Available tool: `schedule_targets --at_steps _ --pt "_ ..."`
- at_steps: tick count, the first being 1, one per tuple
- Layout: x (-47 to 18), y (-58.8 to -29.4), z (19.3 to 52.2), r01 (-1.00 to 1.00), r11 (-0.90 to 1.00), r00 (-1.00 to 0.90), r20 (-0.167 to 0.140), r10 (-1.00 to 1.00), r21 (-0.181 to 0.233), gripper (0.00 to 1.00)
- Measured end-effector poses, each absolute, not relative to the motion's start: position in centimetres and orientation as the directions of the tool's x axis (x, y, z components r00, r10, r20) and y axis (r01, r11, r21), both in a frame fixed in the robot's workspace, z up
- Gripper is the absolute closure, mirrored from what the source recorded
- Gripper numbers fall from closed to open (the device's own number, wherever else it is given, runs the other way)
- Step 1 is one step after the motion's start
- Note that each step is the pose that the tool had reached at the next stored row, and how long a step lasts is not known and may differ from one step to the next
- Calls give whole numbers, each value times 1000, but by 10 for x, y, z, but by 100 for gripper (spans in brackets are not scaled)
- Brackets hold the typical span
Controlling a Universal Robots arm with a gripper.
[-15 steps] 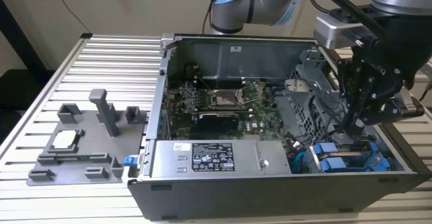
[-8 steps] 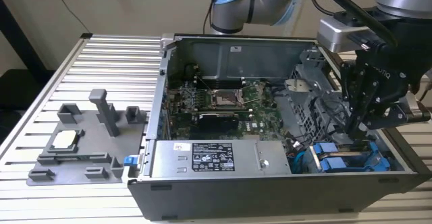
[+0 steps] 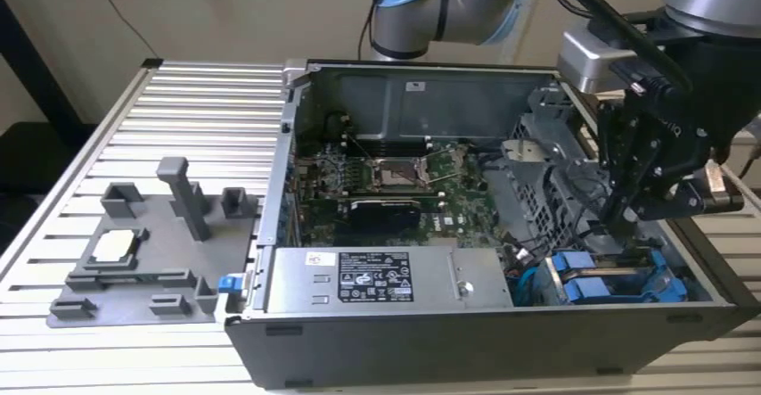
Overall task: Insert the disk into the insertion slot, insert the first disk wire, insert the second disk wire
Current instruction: 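Insert the second disk wire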
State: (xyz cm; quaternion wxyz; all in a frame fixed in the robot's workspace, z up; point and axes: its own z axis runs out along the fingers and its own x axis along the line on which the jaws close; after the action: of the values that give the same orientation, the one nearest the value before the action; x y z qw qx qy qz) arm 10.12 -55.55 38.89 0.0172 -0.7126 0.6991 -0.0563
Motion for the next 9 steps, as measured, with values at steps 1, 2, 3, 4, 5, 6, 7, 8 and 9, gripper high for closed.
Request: schedule_targets --at_steps 1,2,3,4,5,6,7,8,9 --pt "101 -555 389 -994 -20 16 38 -999 -104 84" --pt "101 -555 389 -994 -18 16 20 -1000 -104 84" --pt "101 -556 389 -994 -16 16 2 -1000 -104 84" --pt "101 -556 389 -994 -14 16 -16 -1000 -104 84" --pt "101 -556 389 -994 -12 16 -34 -999 -105 84" --pt "101 -556 389 -994 -10 16 -51 -999 -105 84" --pt "101 -556 389 -994 -8 15 -67 -998 -105 84" --pt "101 -556 389 -994 -7 15 -79 -997 -105 84" --pt "101 -556 389 -994 -6 15 -85 -996 -105 84"
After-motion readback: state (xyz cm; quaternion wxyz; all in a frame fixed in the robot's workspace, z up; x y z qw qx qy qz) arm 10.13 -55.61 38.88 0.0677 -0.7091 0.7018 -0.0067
